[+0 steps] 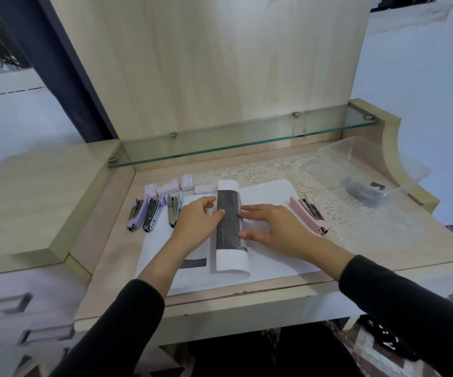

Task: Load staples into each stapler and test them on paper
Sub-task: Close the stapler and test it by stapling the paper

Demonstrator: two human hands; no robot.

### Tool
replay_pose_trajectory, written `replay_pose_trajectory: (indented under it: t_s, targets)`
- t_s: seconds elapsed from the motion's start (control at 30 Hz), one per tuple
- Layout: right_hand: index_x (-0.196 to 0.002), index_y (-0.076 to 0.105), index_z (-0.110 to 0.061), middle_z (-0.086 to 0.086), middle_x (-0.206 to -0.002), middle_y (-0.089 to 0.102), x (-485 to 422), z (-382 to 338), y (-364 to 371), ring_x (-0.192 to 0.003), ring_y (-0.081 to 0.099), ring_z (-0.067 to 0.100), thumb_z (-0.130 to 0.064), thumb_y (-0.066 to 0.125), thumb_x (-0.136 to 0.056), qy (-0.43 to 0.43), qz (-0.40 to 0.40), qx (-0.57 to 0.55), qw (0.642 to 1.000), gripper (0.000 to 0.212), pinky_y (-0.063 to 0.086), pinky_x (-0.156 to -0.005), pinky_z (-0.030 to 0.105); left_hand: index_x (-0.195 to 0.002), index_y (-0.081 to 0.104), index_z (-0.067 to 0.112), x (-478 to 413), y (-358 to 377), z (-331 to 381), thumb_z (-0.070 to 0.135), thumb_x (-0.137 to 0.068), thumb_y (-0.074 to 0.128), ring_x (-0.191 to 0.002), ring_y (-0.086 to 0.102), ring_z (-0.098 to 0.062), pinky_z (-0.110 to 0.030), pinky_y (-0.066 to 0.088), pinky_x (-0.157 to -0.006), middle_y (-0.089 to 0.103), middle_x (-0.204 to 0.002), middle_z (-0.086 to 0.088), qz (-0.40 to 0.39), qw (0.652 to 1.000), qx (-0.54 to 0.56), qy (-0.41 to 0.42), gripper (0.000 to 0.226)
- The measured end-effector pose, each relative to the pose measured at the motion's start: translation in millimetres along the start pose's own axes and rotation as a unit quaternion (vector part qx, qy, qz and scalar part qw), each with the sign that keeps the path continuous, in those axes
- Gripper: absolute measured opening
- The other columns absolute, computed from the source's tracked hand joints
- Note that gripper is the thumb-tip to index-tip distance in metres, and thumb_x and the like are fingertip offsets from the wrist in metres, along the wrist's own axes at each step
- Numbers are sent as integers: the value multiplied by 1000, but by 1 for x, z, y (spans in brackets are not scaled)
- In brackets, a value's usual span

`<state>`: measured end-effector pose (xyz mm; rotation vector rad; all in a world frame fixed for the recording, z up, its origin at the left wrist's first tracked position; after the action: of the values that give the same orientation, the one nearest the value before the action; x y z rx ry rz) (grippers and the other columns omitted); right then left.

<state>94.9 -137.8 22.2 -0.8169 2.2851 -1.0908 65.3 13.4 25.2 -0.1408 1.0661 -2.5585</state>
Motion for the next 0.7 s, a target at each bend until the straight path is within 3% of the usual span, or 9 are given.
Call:
replay_pose_trajectory:
  t_s: [0.13, 0.3, 0.43, 0.7]
  targets:
    - [-129, 51, -20, -3, -142, 44, -2, -2, 5, -133, 35, 14, -42, 59, -84, -16, -10, 19, 1000, 51, 27, -110, 30, -138, 38, 22, 2, -3, 4, 25, -89, 57, -129, 37, -18, -29, 28, -104, 42, -141, -1, 1, 995, -73, 69, 53]
    - [-130, 49, -25, -12, -143, 40, -2, 3, 13, -137, 29, 14, -46, 56, -84, -15, -27, 50, 998, 51, 26, -111, 33, -134, 43, 30, -1, 10, 8, 26, -93, 50, -134, 27, -19, -33, 21, -108, 29, -149, 6, -44, 962, -212, 164, 42]
    - [-131, 47, -27, -16, -144, 37, -1, 9, 14, -138, 26, 14, -49, 52, -86, -10, -37, 87, 995, 51, 25, -110, 29, -135, 42, 31, -4, 19, 3, 30, -95, 45, -131, 31, -20, -34, 24, -107, 32, -147, 6, -79, 937, -282, 190, 40]
    - [-134, 42, -31, -18, -146, 32, 3, 17, 21, -140, 18, 12, -52, 41, -90, -13, -55, 120, 991, 49, 10, -113, 38, -133, 44, 33, -9, 22, -2, 38, -95, 43, -130, 35, -16, -43, 25, -107, 38, -145, 8, -105, 929, -301, 190, 39]
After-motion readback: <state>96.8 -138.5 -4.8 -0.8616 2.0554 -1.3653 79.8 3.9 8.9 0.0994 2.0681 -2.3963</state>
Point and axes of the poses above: each hand's wrist, its own x-axis away from the middle knuckle, its own y-axis out of the palm, z = x × y, the point moved 7 cm from there along -x, towards the middle knuckle
